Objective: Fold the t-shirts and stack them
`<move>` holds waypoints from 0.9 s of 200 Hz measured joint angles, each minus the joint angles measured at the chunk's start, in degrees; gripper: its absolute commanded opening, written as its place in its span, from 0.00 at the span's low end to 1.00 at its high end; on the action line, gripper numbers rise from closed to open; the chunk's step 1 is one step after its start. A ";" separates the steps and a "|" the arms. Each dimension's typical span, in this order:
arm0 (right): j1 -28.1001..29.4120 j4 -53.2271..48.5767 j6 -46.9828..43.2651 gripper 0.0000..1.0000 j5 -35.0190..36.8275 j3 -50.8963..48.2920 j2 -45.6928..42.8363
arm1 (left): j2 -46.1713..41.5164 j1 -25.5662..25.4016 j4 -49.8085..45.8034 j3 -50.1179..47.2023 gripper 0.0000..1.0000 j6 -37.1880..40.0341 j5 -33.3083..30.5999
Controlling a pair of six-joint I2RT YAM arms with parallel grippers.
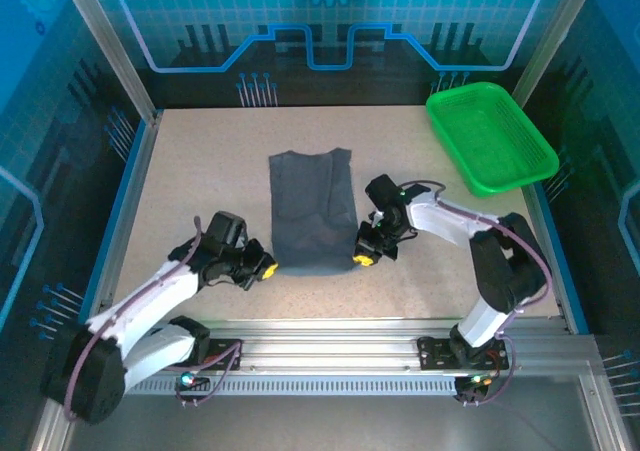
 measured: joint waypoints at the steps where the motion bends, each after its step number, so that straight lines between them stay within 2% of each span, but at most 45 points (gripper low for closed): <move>1: 0.07 -0.11 -0.02 0.00 -0.02 -0.02 -0.20 | -0.31 -0.07 -0.11 0.00 0.00 0.00 0.04; 33: 0.44 -3.52 1.62 0.00 -3.30 -0.04 -9.11 | -10.32 -0.52 -4.96 1.31 0.00 -1.81 1.01; 53: -0.09 -6.69 2.47 0.00 -5.22 3.15 -10.16 | -10.51 -0.46 -5.05 2.91 0.00 -4.04 1.55; 79: -3.28 -10.71 2.64 0.00 -7.10 12.22 -7.30 | -7.10 1.73 -3.21 6.64 0.00 -6.51 1.95; 98: -6.51 -11.26 3.32 0.00 -7.85 18.34 -3.85 | -1.25 5.18 1.29 9.99 0.00 -7.72 2.36; 123: -10.25 -11.93 4.33 0.00 -8.61 26.86 4.37 | 11.96 9.75 6.86 17.27 0.00 -7.93 2.82; 140: -12.31 -12.28 4.55 0.00 -8.61 36.04 13.38 | 22.49 12.00 8.24 25.07 0.00 -6.34 2.71; 158: -14.10 -13.97 4.59 0.00 -8.55 51.08 25.70 | 32.83 14.19 10.36 32.87 0.00 -4.76 2.54; 168: -14.93 -15.47 4.50 0.20 -8.52 61.83 33.88 | 38.45 15.23 11.13 36.70 0.04 -3.78 2.56; 173: -15.28 -16.17 4.66 0.33 -8.55 67.47 37.88 | 41.33 15.67 11.43 38.80 0.11 -3.19 2.54; 180: -15.67 -16.70 4.55 0.43 -8.57 74.42 42.97 | 44.92 16.13 11.23 41.55 0.25 -2.49 2.56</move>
